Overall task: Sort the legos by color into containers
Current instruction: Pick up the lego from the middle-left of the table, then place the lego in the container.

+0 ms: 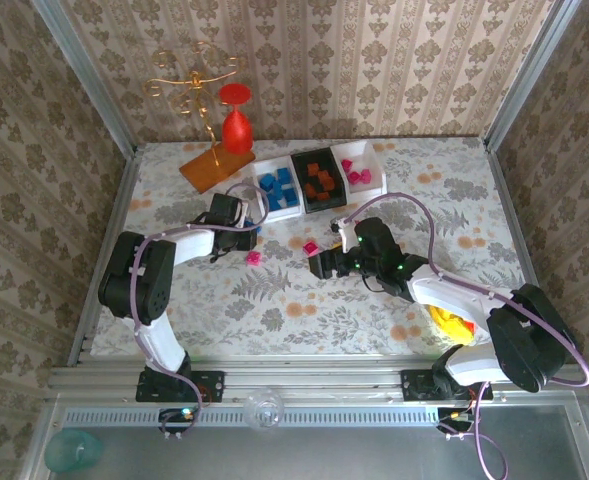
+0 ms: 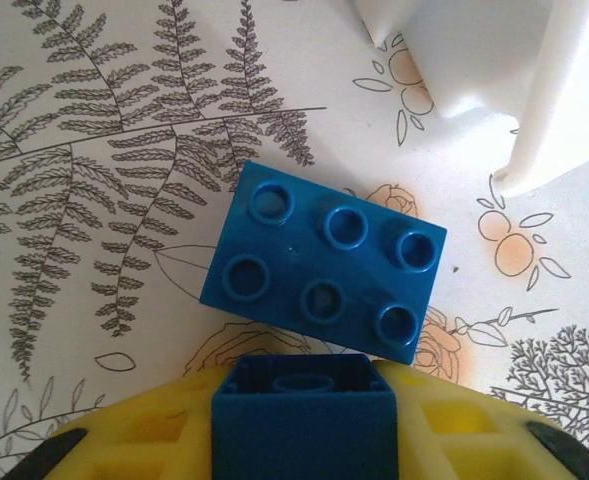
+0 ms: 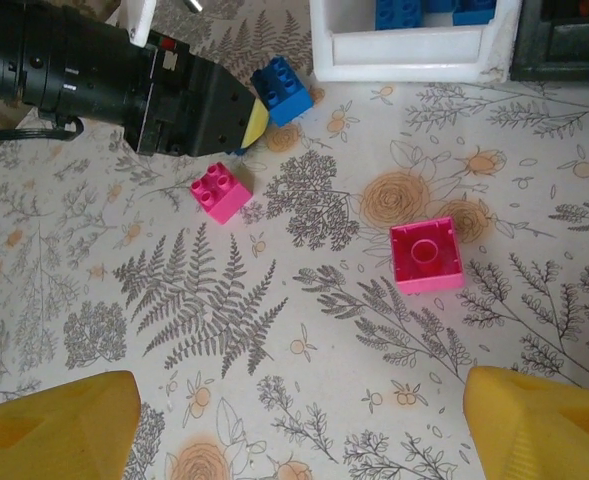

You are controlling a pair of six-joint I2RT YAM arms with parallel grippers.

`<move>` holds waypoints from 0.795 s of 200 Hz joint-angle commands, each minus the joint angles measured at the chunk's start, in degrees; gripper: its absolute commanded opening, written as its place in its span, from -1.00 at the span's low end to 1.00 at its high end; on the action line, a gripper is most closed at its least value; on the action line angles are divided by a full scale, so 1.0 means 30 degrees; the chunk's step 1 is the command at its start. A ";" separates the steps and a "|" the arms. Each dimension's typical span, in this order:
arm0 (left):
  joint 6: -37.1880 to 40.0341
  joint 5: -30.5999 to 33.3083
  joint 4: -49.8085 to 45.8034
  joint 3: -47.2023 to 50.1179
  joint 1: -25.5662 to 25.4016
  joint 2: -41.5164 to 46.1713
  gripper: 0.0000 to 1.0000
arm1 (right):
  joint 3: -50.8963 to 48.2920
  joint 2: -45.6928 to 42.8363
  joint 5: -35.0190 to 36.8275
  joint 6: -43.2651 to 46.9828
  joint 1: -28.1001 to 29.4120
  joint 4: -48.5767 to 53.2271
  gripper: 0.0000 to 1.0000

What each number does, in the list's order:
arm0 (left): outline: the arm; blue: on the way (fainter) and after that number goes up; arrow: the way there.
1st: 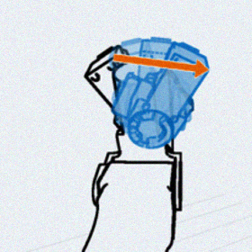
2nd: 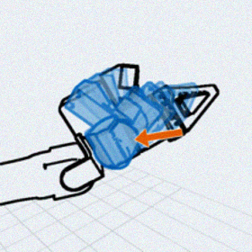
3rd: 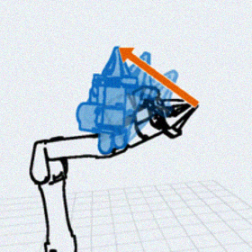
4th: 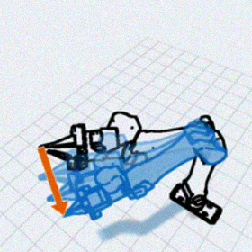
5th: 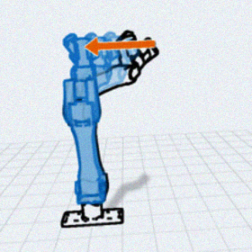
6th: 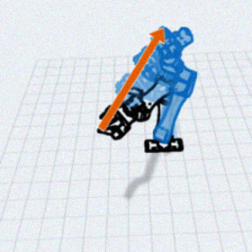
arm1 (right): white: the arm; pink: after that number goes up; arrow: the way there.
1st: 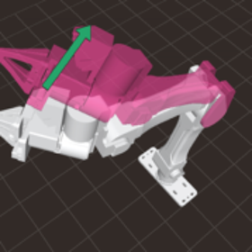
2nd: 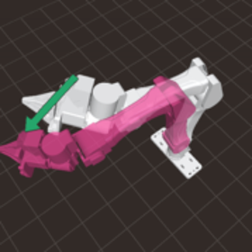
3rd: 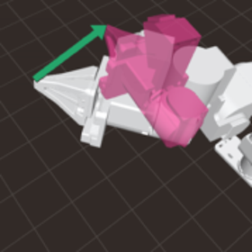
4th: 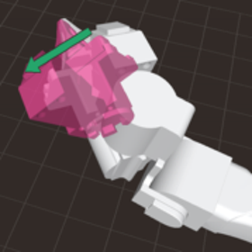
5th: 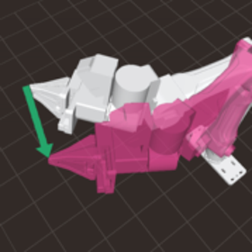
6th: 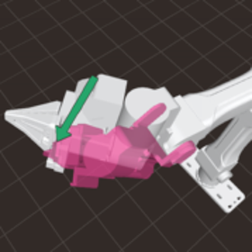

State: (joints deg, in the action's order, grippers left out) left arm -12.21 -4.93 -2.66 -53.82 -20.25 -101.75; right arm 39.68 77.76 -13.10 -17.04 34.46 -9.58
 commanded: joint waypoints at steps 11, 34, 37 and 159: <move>-0.0395 -0.0202 0.0438 -0.0200 -0.0016 0.1344 -0.40 | -0.0008 -0.0398 0.1741 0.0125 0.0130 -0.1802 0.73; -0.0616 -0.0208 0.0608 -0.0529 -0.0041 0.2182 -0.44 | -0.0349 -0.0793 0.2888 0.0475 0.0255 -0.2889 0.75; -0.0640 -0.0203 0.0635 -0.0591 -0.0046 0.2262 -0.45 | -0.0364 -0.0827 0.3099 0.0535 0.0261 -0.2993 0.75; -0.1029 -0.1242 -0.0330 -1.0334 -0.0665 -0.4163 -0.35 | -0.0051 0.1354 1.0135 0.5623 0.2127 -0.7007 0.86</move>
State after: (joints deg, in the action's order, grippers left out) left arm -14.57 -7.62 -0.25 -79.05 -22.44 -110.21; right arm 40.12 80.77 12.73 -5.67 39.44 -24.12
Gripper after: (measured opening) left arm 0.358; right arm 0.926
